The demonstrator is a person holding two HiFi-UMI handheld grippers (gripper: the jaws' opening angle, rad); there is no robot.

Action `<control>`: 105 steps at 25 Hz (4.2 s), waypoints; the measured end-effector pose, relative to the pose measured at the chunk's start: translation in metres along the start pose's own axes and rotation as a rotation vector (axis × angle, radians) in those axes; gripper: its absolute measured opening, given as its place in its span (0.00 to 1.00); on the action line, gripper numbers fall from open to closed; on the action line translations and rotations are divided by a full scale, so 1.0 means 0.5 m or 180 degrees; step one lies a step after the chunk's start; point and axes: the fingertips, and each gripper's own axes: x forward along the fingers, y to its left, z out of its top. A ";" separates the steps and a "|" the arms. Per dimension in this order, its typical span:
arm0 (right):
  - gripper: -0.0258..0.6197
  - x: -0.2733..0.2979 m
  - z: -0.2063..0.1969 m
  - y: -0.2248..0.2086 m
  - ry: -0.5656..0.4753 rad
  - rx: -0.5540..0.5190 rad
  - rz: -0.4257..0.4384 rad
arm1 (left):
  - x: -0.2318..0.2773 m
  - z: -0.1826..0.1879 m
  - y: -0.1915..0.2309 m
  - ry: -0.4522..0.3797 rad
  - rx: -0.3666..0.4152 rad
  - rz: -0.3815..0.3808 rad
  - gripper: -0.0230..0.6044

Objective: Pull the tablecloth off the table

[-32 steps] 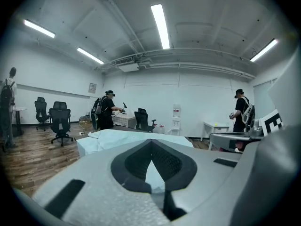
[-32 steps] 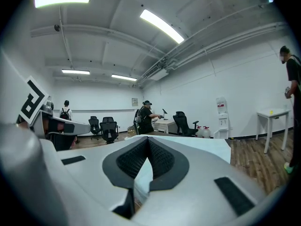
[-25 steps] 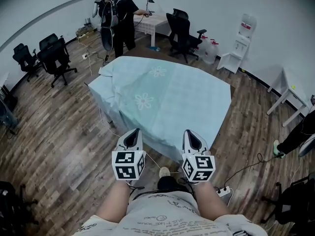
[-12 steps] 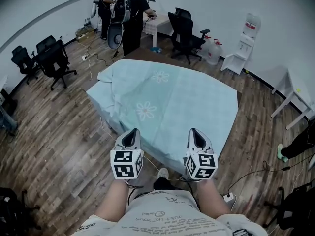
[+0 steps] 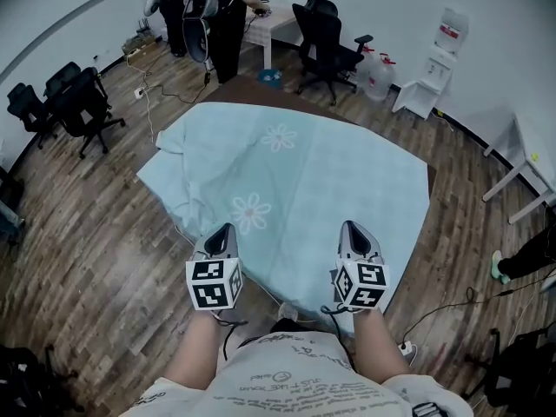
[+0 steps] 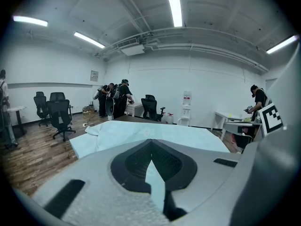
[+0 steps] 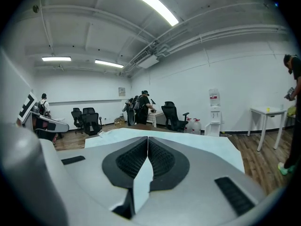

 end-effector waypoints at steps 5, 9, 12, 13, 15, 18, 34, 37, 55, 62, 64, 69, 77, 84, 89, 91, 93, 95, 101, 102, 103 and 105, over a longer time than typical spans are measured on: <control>0.06 0.101 -0.010 -0.073 0.0173 -0.0011 -0.0089 | 0.101 -0.008 0.043 0.0182 -0.0018 0.0131 0.06; 0.06 0.170 -0.015 -0.116 0.0261 -0.0055 -0.0168 | 0.166 -0.015 0.091 0.0300 -0.0059 0.0261 0.06; 0.06 0.205 -0.033 -0.136 0.0364 -0.0043 -0.0197 | 0.209 -0.034 0.125 0.0452 -0.0030 0.0285 0.06; 0.06 0.214 -0.044 -0.143 0.0406 -0.0033 -0.0193 | 0.225 -0.043 0.135 0.0503 -0.0036 0.0289 0.06; 0.06 0.232 -0.067 -0.160 0.0483 -0.0011 -0.0207 | 0.258 -0.061 0.155 0.0595 -0.0053 0.0283 0.06; 0.06 0.263 -0.094 -0.192 0.0568 0.0017 -0.0268 | 0.311 -0.083 0.196 0.0706 0.0003 0.0294 0.06; 0.40 0.363 -0.380 -0.394 0.1882 0.0457 -0.0583 | 0.460 -0.284 0.418 0.1737 0.0138 0.0661 0.53; 0.40 0.366 -0.424 -0.404 0.2129 0.0404 -0.0663 | 0.481 -0.317 0.418 0.1880 0.0093 0.0649 0.53; 0.07 0.396 -0.440 -0.346 0.2362 0.0264 -0.0771 | 0.505 -0.349 0.377 0.2125 -0.0193 0.0195 0.06; 0.06 0.368 -0.370 -0.322 0.1917 0.0367 -0.0793 | 0.462 -0.277 0.320 0.1810 -0.0079 0.0025 0.06; 0.06 0.358 -0.346 -0.308 0.1799 0.0396 -0.0736 | 0.452 -0.247 0.288 0.1694 -0.0029 -0.0075 0.06; 0.06 0.331 -0.288 -0.268 0.1509 0.0337 -0.0627 | 0.421 -0.159 0.186 0.1290 0.0078 -0.0311 0.06; 0.06 0.276 -0.147 -0.189 0.0932 0.0128 -0.0395 | 0.395 -0.050 0.080 0.0905 0.0143 -0.0547 0.06; 0.06 0.221 -0.036 -0.207 0.0529 0.0229 -0.0437 | 0.395 0.044 -0.038 0.0619 0.0236 -0.0842 0.06; 0.06 0.203 0.051 -0.200 0.0260 0.0161 -0.0430 | 0.395 0.127 -0.117 0.0328 0.0278 -0.1078 0.06; 0.06 0.200 0.080 -0.202 0.0165 0.0161 -0.0454 | 0.395 0.156 -0.149 0.0226 0.0328 -0.1179 0.06; 0.06 0.199 0.109 -0.205 0.0046 0.0173 -0.0501 | 0.395 0.182 -0.176 0.0144 0.0357 -0.1272 0.06; 0.06 0.199 0.146 -0.205 -0.0095 0.0151 -0.0543 | 0.395 0.204 -0.194 0.0075 0.0364 -0.1350 0.06; 0.06 0.208 0.255 -0.160 -0.0377 -0.0022 -0.0487 | 0.397 0.258 -0.258 -0.0037 0.0413 -0.1616 0.06; 0.06 0.211 0.262 -0.153 -0.0386 -0.0036 -0.0479 | 0.399 0.267 -0.272 -0.0054 0.0430 -0.1668 0.06; 0.06 0.213 0.266 -0.148 -0.0390 -0.0041 -0.0480 | 0.399 0.276 -0.287 -0.0072 0.0450 -0.1723 0.06; 0.06 0.211 0.270 -0.142 -0.0398 -0.0038 -0.0493 | 0.397 0.290 -0.318 -0.0113 0.0501 -0.1845 0.06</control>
